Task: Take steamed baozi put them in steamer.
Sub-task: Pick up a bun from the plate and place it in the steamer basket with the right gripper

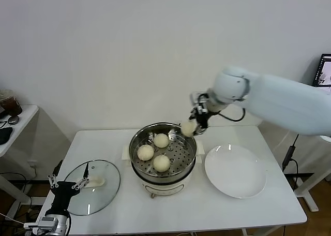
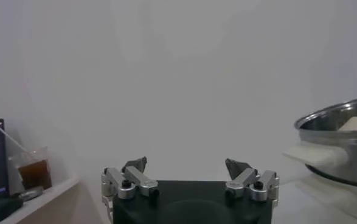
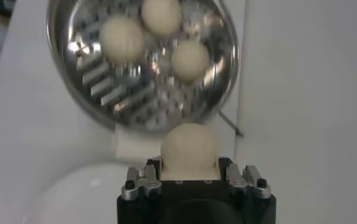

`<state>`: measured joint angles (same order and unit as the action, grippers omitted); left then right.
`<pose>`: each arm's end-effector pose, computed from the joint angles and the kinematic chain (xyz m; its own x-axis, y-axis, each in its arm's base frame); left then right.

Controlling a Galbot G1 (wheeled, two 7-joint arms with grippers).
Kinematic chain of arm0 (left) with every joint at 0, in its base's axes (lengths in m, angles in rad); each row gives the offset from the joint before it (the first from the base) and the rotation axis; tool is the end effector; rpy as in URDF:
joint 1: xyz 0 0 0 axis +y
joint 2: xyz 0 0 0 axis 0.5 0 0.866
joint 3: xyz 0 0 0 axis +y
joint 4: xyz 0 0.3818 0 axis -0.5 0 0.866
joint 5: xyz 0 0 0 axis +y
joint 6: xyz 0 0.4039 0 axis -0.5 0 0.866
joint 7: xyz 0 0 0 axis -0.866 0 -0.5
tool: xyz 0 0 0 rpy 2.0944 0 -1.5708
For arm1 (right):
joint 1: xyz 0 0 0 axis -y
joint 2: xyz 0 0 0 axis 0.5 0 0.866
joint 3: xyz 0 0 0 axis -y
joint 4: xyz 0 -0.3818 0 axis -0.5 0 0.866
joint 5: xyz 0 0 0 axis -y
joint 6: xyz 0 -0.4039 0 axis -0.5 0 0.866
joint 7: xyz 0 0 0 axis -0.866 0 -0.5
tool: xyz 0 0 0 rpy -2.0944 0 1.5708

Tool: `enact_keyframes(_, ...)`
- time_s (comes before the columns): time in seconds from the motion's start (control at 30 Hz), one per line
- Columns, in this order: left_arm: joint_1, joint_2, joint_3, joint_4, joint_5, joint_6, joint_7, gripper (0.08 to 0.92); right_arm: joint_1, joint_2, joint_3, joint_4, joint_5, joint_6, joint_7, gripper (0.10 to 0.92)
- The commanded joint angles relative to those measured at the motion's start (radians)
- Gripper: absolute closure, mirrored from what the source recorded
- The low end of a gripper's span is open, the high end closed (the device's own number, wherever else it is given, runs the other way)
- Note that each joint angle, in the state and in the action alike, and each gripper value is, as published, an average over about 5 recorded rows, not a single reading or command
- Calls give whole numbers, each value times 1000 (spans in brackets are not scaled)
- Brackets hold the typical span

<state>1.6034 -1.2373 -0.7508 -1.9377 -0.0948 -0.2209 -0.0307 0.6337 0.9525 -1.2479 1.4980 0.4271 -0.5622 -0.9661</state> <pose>0.2084 0.1578 -0.3604 -0.9954 -0.0443 -0.0855 -0.0681 0.9517 0.2993 0.5693 0.0833 -0.0179 -0.2537 -0.2621 0.9311 -0.9361 -0.1758 -0.3046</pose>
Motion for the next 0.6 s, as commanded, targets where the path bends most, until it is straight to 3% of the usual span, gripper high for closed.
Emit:
enact_keyframes(0.03,3,-1,-6,-3,-1,0,0,177,-86,179,-77,-72,49,-117,67,474)
enact_keyframes(0.6,8,-9,-17,-1,-7,-2,0,177,-211,197,-18,-199,-111,-76,57,464)
